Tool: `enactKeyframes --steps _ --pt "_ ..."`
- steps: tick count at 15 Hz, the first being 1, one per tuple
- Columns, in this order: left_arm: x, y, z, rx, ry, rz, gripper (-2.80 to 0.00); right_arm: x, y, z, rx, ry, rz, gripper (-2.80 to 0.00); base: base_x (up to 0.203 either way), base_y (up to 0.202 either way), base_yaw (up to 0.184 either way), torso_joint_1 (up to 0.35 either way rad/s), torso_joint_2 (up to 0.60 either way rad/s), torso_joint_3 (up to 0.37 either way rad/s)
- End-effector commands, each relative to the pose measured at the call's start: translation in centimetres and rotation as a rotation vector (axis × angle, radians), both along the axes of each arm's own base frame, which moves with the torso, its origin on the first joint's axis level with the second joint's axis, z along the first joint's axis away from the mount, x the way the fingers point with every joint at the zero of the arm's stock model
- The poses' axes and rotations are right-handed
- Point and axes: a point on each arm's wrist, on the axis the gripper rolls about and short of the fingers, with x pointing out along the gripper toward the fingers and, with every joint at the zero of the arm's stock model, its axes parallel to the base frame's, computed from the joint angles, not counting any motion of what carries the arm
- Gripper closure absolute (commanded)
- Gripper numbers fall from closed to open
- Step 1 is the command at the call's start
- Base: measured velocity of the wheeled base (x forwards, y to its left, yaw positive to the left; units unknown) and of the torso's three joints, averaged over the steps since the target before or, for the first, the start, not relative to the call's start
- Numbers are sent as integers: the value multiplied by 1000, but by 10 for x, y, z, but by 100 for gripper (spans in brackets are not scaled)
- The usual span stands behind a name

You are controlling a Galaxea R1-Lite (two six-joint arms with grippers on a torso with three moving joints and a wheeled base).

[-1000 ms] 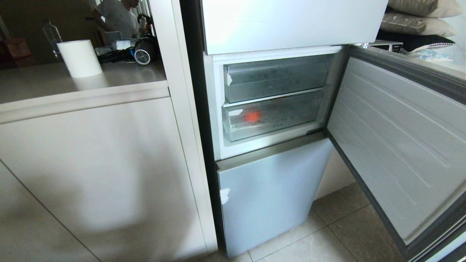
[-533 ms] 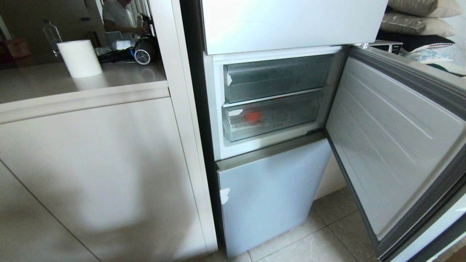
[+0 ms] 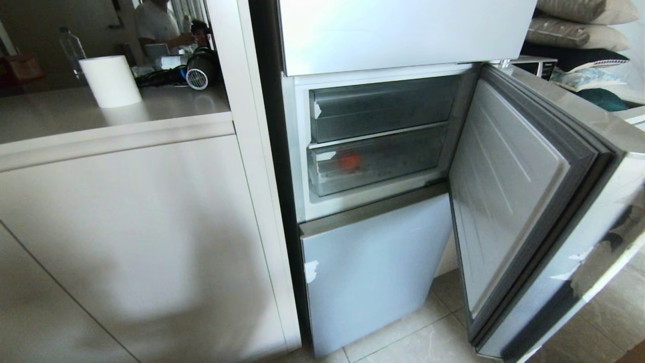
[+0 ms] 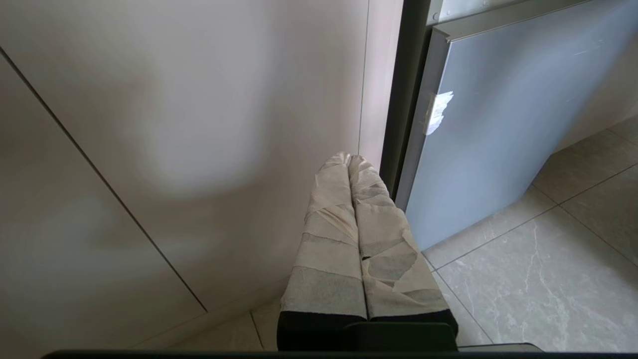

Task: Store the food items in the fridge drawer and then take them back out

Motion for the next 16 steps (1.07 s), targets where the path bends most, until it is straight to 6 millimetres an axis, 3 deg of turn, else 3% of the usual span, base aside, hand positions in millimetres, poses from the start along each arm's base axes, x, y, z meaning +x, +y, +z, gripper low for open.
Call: enactKeyframes --steps 1,6,11,16 --pt "0 0 0 0 1 0 0 42 2 -8 -4 95 70 0 0 0 0 0 0 0" --pt "0 0 0 0 1 1 0 133 44 -37 -124 196 116 0 0 0 0 0 0 0" --pt "0 0 0 0 1 0 0 214 107 -69 -147 83 207 0 0 0 0 0 0 0" --pt "0 0 0 1 2 1 0 301 152 -87 -128 -90 241 0 0 0 0 0 0 0"
